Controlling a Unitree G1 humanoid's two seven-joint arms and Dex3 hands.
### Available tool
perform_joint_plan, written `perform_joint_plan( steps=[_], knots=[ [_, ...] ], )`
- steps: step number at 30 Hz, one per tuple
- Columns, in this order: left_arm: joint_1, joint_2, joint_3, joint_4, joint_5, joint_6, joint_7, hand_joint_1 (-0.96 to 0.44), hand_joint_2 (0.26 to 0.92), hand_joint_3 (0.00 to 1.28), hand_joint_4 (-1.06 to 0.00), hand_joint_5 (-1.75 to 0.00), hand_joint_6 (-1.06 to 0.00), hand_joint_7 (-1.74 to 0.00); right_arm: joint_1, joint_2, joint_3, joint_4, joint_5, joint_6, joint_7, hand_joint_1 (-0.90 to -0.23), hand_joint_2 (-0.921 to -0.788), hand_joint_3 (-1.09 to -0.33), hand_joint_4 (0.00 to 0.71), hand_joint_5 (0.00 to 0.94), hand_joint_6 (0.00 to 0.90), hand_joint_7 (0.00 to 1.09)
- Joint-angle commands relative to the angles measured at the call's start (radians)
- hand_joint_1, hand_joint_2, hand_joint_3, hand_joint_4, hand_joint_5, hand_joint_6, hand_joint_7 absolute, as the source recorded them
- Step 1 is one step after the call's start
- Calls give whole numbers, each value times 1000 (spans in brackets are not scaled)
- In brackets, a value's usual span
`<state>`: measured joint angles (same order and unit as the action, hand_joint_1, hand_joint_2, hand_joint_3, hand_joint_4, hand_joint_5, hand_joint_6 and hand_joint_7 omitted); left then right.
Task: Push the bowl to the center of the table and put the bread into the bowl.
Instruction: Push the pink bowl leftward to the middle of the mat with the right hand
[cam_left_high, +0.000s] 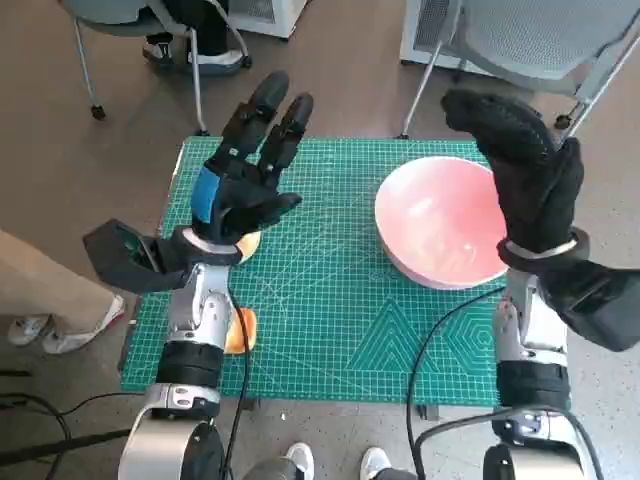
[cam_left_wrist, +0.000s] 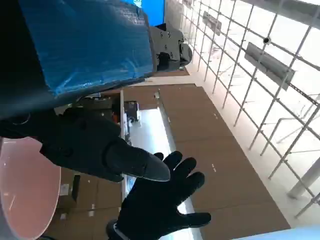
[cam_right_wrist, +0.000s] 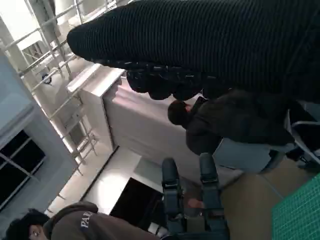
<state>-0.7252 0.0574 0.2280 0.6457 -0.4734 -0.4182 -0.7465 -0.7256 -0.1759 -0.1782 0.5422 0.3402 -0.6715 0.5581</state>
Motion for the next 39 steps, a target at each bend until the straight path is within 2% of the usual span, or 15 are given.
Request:
perform_joint_plan(
  steps=[1, 9, 18, 33, 39],
  knots=[
    [5, -3, -3, -7, 4, 0, -1, -411, 921, 44, -48, -1, -113, -222, 17, -10, 1, 3, -3, 11, 8, -627, -921, -677, 267, 0, 181, 384],
    [7, -2, 1, -7, -1, 0, -4, -426, 921, 46, -48, -1, -112, -226, 22, -12, -2, 5, 5, 15, 10, -627, -921, -678, 262, 0, 179, 384],
    [7, -3, 4, -10, -9, 4, -8, -423, 921, 48, -51, -2, -112, -231, 32, -11, 2, -9, -5, 19, -5, -623, -921, -683, 264, 1, 180, 386],
    [22, -10, 0, -53, -9, 4, -3, -406, 921, 52, -47, -1, -102, -239, 43, -7, 2, -25, 3, 34, -3, -625, -921, -684, 261, 0, 177, 392],
    [24, -11, 1, -53, -7, -5, -7, -404, 921, 57, -49, -1, -101, -246, 47, -23, -11, -15, 3, 29, -4, -633, -921, -683, 260, 0, 175, 395]
  ],
)
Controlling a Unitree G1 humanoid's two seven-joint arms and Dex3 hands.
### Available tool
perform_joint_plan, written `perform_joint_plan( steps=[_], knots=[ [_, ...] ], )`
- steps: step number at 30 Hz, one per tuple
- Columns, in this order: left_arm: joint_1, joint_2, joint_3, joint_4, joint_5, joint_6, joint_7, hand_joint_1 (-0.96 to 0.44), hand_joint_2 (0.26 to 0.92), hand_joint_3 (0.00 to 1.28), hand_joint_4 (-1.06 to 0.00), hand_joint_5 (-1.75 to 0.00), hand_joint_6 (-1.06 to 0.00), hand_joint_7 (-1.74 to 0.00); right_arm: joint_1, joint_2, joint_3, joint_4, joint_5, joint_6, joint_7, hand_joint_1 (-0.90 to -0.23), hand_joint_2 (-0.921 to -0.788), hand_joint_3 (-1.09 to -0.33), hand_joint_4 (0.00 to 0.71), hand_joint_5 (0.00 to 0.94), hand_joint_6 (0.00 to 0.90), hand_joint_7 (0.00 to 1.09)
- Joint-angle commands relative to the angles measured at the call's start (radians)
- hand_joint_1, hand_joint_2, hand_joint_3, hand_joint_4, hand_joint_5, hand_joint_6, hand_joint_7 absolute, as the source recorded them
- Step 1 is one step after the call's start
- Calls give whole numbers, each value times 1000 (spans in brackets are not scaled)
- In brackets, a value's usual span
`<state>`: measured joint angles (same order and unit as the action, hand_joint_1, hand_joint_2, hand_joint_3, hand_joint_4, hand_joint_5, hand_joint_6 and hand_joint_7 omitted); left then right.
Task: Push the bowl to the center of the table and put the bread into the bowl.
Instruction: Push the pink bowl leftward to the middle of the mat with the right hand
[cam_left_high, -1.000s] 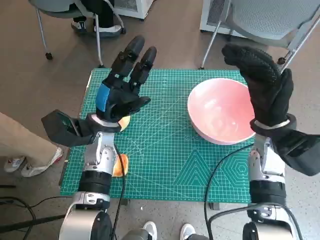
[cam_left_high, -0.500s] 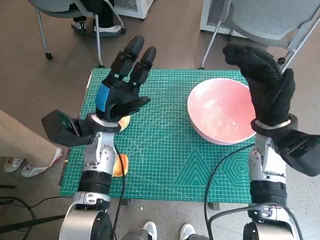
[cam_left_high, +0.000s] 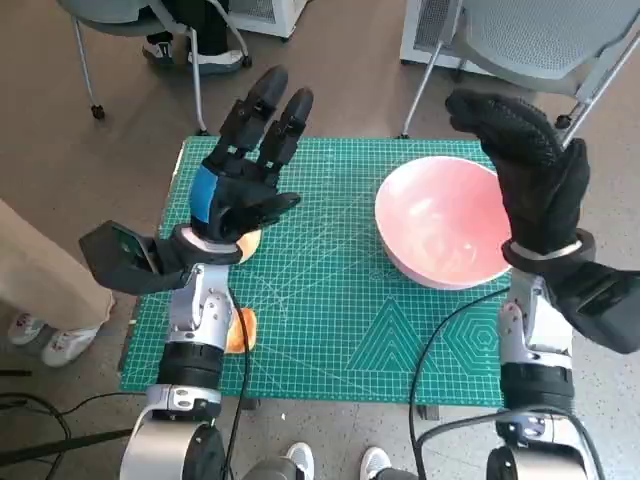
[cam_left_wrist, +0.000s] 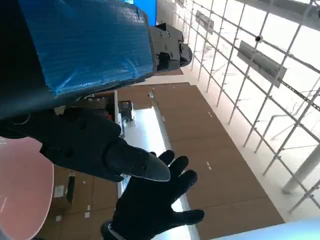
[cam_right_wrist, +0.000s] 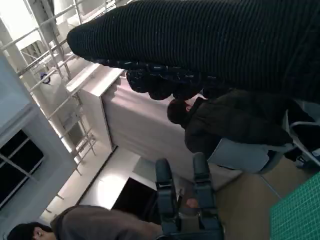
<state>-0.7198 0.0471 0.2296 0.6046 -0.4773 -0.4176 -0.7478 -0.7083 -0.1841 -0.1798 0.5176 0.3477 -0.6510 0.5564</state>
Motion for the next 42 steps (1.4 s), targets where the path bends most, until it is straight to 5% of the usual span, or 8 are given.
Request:
perform_joint_plan(
  steps=[1, 5, 10, 19, 30, 36, 42],
  knots=[
    [18, -1, 0, -9, -3, -8, -6, -403, 921, 58, -49, -1, -101, -247, 29, -24, -17, 18, -4, 5, -1, -632, -921, -681, 253, 0, 171, 394],
    [18, 1, 4, -1, -2, -16, -11, -403, 921, 63, -50, -2, -99, -252, 13, -70, -59, 86, 3, -20, 7, -643, -921, -678, 256, 6, 175, 397],
    [15, 4, 10, 10, 0, -24, -14, -406, 921, 66, -53, -3, -99, -258, -44, -143, -126, 277, -36, -86, -74, -644, -921, -680, 251, 4, 173, 397],
    [6, 2, 13, 25, 5, -35, -10, -414, 921, 65, -58, -4, -101, -269, -143, -195, -199, 544, -32, -72, -171, -672, -921, -664, 236, 1, 185, 346],
    [8, -1, 13, 22, 10, -39, -7, -420, 921, 68, -55, -2, -92, -277, -183, -255, -201, 709, -80, 2, -222, -651, -921, -691, 202, 4, 214, 249],
    [12, 3, 15, 23, 9, -42, -13, -423, 921, 69, -55, -1, -89, -282, -177, -263, -184, 751, -124, 49, -274, -570, -921, -793, 196, 1, 211, 221],
    [12, 11, 19, 29, 6, -48, -22, -419, 921, 71, -58, -3, -89, -287, -163, -256, -192, 783, -135, 130, -305, -561, -921, -802, 190, 0, 211, 199]
  ],
)
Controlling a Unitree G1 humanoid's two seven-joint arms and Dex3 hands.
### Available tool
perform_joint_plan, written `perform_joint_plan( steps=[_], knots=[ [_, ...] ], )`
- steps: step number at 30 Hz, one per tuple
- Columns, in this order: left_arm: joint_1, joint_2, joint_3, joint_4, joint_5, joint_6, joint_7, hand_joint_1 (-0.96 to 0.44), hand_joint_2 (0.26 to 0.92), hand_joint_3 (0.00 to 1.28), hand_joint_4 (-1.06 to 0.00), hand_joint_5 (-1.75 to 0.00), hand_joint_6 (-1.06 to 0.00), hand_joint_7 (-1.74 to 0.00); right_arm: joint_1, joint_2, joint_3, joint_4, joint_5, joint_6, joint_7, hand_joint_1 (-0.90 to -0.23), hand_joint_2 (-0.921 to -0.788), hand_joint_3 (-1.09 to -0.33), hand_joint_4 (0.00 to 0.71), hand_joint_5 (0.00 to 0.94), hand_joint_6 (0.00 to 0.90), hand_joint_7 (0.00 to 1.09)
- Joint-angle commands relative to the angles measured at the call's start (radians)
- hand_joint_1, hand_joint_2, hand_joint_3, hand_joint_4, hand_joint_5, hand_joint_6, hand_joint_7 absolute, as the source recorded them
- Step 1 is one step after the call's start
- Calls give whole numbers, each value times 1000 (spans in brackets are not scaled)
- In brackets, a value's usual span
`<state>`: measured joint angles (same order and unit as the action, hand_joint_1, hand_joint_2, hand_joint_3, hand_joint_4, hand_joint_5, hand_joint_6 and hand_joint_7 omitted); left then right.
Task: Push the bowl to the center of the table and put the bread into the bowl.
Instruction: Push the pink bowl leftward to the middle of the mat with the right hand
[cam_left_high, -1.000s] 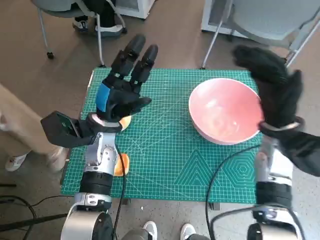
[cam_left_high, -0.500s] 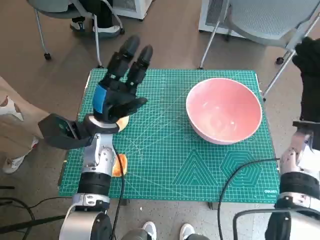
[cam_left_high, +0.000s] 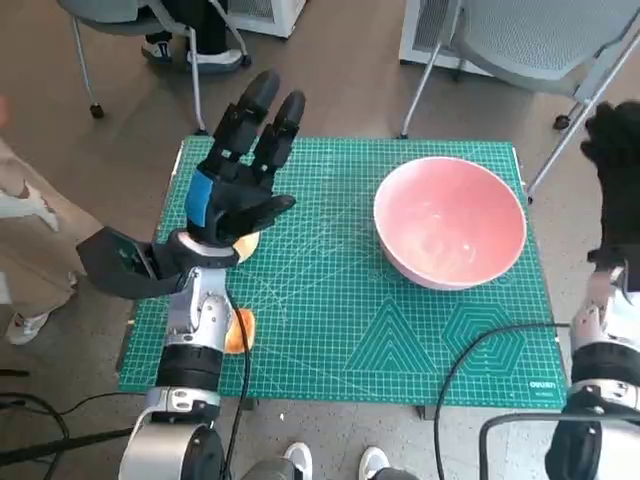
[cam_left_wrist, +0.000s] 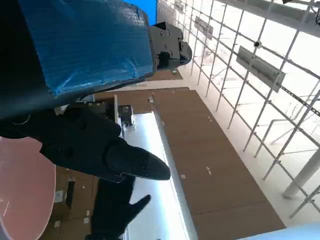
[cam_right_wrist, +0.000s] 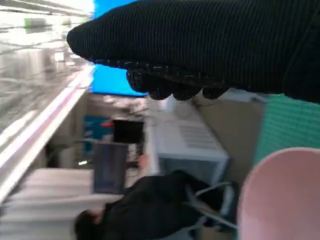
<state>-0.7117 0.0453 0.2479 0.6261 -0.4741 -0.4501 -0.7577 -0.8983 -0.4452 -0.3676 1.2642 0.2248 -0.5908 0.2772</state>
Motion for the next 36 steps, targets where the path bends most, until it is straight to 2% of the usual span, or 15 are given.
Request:
perform_joint_plan(
  steps=[1, 8, 16, 28, 36],
  knots=[
    [4, 14, 1, 8, 2, -16, -14, -418, 921, 72, -59, -3, -90, -287, 29, 7, -7, 39, -11, 80, -26, -564, -921, -798, 189, 0, 212, 197],
    [7, 19, 3, 1, 2, -14, -13, -415, 921, 80, -63, -4, -89, -292, 46, 29, -27, 57, -2, 181, -53, -595, -921, -768, 186, 1, 215, 175],
    [12, 24, 3, -3, 3, -18, -11, -412, 921, 82, -64, -4, -84, -294, 55, 43, -42, 59, 0, 236, -80, -593, -921, -757, 192, 3, 231, 161],
    [18, 30, 0, -7, 11, -23, -2, -400, 921, 85, -66, -3, -75, -296, 60, 66, -62, 59, 5, 248, -79, -573, -921, -732, 194, 2, 254, 145],
    [18, 35, -1, -6, 13, -23, 0, -401, 921, 86, -66, -3, -74, -298, 62, 85, -54, 59, -11, 248, -87, -570, -921, -728, 195, 2, 259, 136]
  ],
)
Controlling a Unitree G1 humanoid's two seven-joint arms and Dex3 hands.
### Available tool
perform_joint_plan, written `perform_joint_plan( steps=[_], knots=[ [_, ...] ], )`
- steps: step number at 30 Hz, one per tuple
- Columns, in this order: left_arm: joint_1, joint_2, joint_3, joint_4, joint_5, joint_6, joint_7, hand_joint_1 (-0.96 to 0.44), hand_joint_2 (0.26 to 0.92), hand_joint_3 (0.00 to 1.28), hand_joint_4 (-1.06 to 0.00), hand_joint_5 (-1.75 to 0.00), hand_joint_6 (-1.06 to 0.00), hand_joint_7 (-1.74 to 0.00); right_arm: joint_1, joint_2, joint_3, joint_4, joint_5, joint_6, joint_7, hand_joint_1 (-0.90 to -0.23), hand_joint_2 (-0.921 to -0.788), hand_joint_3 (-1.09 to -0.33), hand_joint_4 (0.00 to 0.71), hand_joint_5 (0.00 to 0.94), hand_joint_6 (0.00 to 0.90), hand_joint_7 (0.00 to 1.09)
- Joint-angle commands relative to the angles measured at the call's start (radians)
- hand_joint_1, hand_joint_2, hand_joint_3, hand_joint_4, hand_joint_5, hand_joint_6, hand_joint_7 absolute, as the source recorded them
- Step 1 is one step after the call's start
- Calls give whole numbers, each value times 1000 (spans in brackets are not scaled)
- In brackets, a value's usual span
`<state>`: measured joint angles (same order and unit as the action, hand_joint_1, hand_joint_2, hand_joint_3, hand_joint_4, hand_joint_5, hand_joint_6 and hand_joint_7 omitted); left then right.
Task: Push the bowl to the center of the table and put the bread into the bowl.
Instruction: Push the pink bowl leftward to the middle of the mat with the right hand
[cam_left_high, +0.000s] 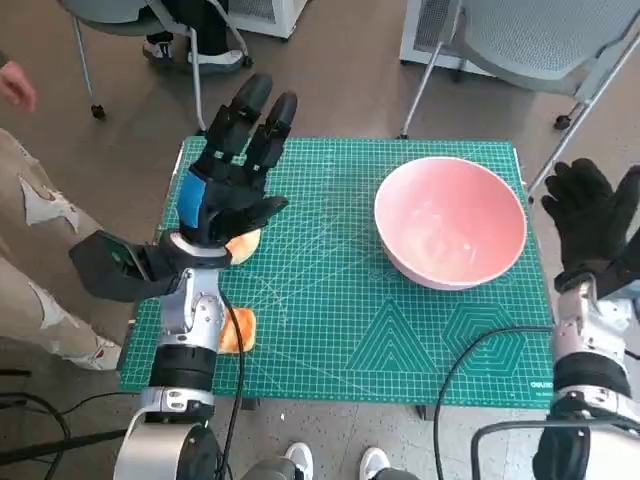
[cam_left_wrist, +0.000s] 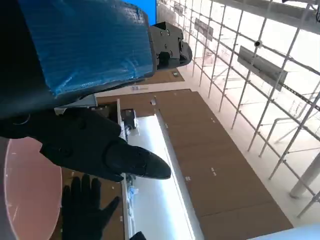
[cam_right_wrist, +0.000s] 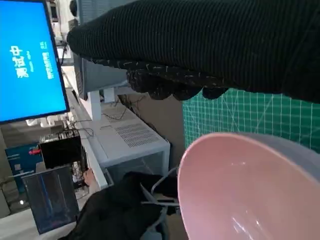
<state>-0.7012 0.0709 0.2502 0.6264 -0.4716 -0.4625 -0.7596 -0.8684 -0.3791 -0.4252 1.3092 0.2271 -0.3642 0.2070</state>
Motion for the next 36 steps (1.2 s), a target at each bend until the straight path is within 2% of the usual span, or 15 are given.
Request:
perform_joint_plan(
  steps=[1, 23, 36],
  knots=[
    [7, 10, -4, -7, 10, -10, 2, -401, 921, 86, -66, -3, -74, -299, 32, 21, 4, 14, -15, 21, -17, -571, -921, -729, 195, 2, 260, 135],
    [2, 14, -6, -3, 7, 2, 1, -406, 921, 88, -67, -2, -71, -303, 24, 97, 28, 15, -52, 23, -21, -600, -921, -704, 201, 2, 300, 122],
    [6, 17, -5, -8, 5, 4, -5, -406, 921, 86, -68, -2, -72, -305, 18, 135, 47, 16, -67, 21, -16, -605, -921, -696, 245, 15, 304, 111]
  ],
)
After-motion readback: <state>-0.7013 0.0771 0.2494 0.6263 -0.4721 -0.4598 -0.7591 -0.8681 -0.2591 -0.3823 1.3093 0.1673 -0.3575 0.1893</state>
